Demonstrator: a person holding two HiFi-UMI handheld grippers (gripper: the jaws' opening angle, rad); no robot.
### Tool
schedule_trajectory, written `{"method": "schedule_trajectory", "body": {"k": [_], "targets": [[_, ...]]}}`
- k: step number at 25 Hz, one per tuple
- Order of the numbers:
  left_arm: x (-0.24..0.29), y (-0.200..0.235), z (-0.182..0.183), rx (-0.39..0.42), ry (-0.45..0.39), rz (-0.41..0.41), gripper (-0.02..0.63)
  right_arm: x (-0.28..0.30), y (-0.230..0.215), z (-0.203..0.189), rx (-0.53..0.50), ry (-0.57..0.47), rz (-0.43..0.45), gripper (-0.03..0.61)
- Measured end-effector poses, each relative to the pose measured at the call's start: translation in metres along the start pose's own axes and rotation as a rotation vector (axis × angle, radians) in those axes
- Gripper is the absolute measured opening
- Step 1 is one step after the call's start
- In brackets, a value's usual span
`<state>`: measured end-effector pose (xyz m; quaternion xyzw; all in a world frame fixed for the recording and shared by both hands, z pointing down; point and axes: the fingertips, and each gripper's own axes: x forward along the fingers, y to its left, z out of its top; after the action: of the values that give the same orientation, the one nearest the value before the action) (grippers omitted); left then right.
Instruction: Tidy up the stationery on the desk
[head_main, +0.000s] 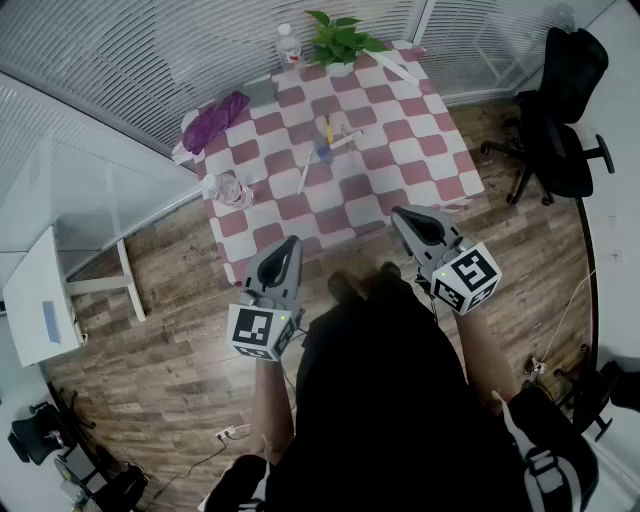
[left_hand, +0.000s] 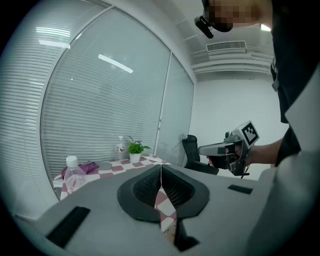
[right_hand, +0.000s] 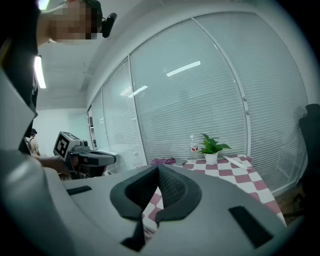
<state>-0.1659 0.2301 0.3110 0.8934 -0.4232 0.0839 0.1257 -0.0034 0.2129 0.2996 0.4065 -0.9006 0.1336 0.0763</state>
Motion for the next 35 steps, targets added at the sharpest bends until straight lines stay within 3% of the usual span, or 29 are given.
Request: {"method": "schedule_trajectory", "body": {"k": [11, 17, 23, 35], "targets": [[0.002, -0.004, -0.003, -0.006, 0.008, 0.000, 0.034, -0.002, -0.003, 0.005, -0.007, -0.007, 0.006, 0.020], [0.006, -0.008, -0.009, -0.016, 0.021, -0.017, 0.034, -0.006, -0.006, 0.012, 0.043, -0.058, -0.004, 0.021], [0.023, -0.006, -0.023, -0.039, 0.054, -0.032, 0.035, -0.008, -0.013, 0.003, 0.078, -0.045, -0.010, 0.021], [0.095, 0.027, -0.024, -0.077, 0.132, 0.112, 0.035, 0.030, -0.083, 0.019, 0.123, -0.049, 0.064, 0.021]]}}
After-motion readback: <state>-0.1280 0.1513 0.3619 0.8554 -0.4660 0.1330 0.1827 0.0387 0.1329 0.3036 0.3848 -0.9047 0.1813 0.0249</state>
